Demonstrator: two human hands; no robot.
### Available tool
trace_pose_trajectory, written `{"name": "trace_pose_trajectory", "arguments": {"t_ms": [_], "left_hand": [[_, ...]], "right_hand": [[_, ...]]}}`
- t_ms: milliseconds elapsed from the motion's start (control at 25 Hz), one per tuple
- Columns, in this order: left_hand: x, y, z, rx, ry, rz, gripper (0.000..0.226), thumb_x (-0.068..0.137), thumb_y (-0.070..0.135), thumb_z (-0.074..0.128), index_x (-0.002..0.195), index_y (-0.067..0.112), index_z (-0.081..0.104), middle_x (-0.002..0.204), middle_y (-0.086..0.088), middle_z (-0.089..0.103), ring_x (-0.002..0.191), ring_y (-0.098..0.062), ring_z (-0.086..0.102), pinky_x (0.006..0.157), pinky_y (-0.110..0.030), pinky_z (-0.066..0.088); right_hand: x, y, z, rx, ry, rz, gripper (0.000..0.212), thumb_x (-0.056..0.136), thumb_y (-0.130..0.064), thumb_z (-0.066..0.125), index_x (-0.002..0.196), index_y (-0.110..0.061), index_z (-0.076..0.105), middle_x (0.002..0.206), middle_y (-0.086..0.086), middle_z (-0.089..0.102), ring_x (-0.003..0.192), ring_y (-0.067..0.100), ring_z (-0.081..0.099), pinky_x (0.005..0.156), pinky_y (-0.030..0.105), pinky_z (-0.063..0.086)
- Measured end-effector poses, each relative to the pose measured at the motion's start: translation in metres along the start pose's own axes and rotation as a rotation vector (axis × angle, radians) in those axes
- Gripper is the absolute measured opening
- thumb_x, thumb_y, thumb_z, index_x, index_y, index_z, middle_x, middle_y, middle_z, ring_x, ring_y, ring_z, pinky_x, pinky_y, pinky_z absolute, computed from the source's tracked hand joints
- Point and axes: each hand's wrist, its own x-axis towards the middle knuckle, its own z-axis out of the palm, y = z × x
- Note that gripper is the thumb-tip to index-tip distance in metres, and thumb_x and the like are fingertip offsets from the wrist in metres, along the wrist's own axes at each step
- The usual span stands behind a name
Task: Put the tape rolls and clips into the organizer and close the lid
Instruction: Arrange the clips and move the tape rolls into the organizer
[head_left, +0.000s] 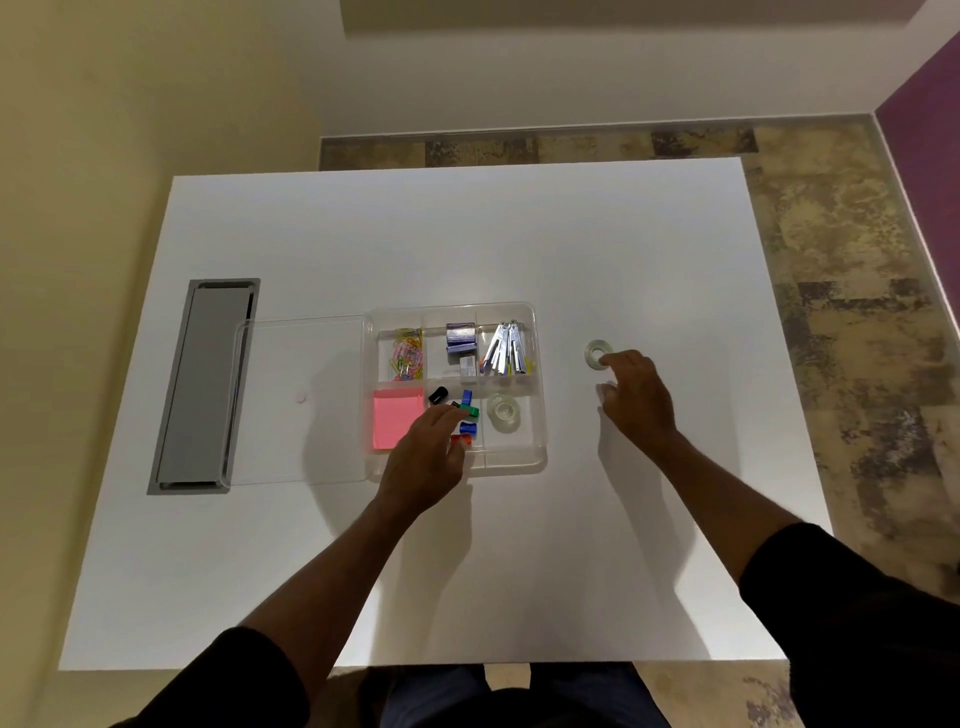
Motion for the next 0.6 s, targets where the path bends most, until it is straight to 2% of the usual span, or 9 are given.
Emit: {"name": "trace_pose_trajectory", "arguments": {"t_ms": [120,200,320,400,480,600], "left_hand": [[0.003,0.003,0.003,0.008,-0.005,0.003,0.044,0.101,0.013,0.066,0.144,0.012,0.061,0.151,-0.009,0.062,0.140,-0.028,0.058,0.111,-0.044,0.056],[0.004,0.004,0.005,0.011,-0.007,0.011,0.043,0.101,0.014,0.066,0.143,0.012,0.061,0.149,-0.009,0.063,0.138,-0.027,0.059,0.108,-0.040,0.055],[0.005,0.003,0.008,0.011,-0.006,-0.003,0.043,0.101,0.015,0.066,0.143,0.013,0.061,0.149,-0.008,0.063,0.137,-0.027,0.060,0.106,-0.036,0.053],[0.005,0.003,0.010,0.010,-0.007,-0.011,0.042,0.101,0.017,0.066,0.143,0.014,0.061,0.148,-0.007,0.063,0.136,-0.026,0.061,0.104,-0.032,0.051],[0.005,0.003,0.012,0.012,-0.006,-0.014,0.042,0.101,0.018,0.067,0.142,0.015,0.062,0.147,-0.006,0.064,0.133,-0.024,0.062,0.100,-0.027,0.049],[0.004,0.005,0.012,0.002,-0.003,-0.014,0.042,0.101,0.019,0.067,0.143,0.016,0.061,0.148,-0.005,0.063,0.132,-0.023,0.062,0.101,-0.028,0.051]], "right_hand": [[0.006,0.021,-0.008,-0.098,-0.033,0.071,0.038,0.096,-0.011,0.069,0.134,-0.010,0.066,0.138,0.010,0.064,0.132,0.033,0.055,0.096,0.046,0.057],[0.011,0.029,-0.010,-0.145,-0.132,0.125,0.042,0.094,-0.013,0.070,0.136,-0.012,0.062,0.141,0.010,0.058,0.135,0.036,0.051,0.097,0.049,0.058],[0.013,0.035,-0.009,-0.205,-0.242,0.123,0.030,0.092,-0.011,0.069,0.121,-0.008,0.060,0.129,0.015,0.055,0.125,0.041,0.053,0.089,0.050,0.060],[0.009,0.036,-0.006,-0.249,-0.225,0.103,0.018,0.095,-0.003,0.061,0.113,-0.004,0.061,0.123,0.019,0.056,0.119,0.042,0.056,0.082,0.046,0.060],[0.004,0.035,-0.001,-0.250,-0.191,0.086,0.019,0.097,0.005,0.051,0.110,-0.002,0.062,0.118,0.022,0.057,0.113,0.042,0.058,0.076,0.043,0.056],[-0.003,0.027,0.005,-0.175,-0.165,0.071,0.030,0.099,0.003,0.054,0.125,-0.006,0.067,0.124,0.021,0.061,0.115,0.042,0.059,0.082,0.045,0.060]]}}
